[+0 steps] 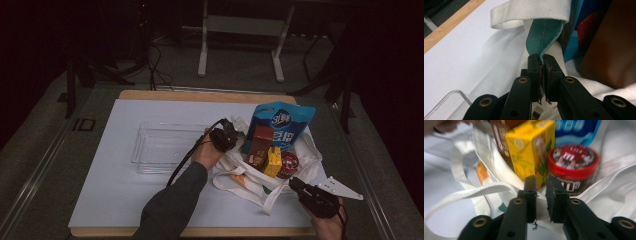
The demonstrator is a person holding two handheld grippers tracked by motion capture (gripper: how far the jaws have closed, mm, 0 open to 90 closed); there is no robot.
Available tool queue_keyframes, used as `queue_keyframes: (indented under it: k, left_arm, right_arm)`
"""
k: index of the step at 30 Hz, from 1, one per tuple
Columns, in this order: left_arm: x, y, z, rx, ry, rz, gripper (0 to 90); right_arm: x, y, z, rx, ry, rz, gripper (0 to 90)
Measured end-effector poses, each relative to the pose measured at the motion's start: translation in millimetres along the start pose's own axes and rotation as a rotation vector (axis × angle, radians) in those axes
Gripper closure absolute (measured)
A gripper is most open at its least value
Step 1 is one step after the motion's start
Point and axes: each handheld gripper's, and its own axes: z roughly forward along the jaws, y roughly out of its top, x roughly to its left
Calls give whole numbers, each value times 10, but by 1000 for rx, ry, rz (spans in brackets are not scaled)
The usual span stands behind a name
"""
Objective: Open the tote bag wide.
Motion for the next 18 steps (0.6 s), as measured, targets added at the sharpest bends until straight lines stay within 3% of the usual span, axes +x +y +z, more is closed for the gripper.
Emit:
queue_keyframes:
  k: [6, 10, 12, 15, 16, 18]
  left_arm:
    - [-1, 2, 0, 0, 1, 2, 846]
    - [1, 2, 0, 0, -1, 2, 844]
    - [0, 3, -2, 0, 0, 1, 843]
    - [2, 2, -5, 0, -1, 0, 842]
    - [3, 1, -4, -2, -2, -1, 842]
    - [2, 1, -3, -2, -1, 0, 841]
  right_arm:
    - [22, 43, -124, -20, 60, -44, 696]
    - [58, 53, -124, -6, 71, -85, 682]
    - [82, 51, -79, 15, 36, -109, 717]
    - [99, 34, -31, 36, 37, -117, 825]
    - [130, 8, 29, 83, 13, -147, 872]
    - [136, -24, 73, 98, 9, -152, 878]
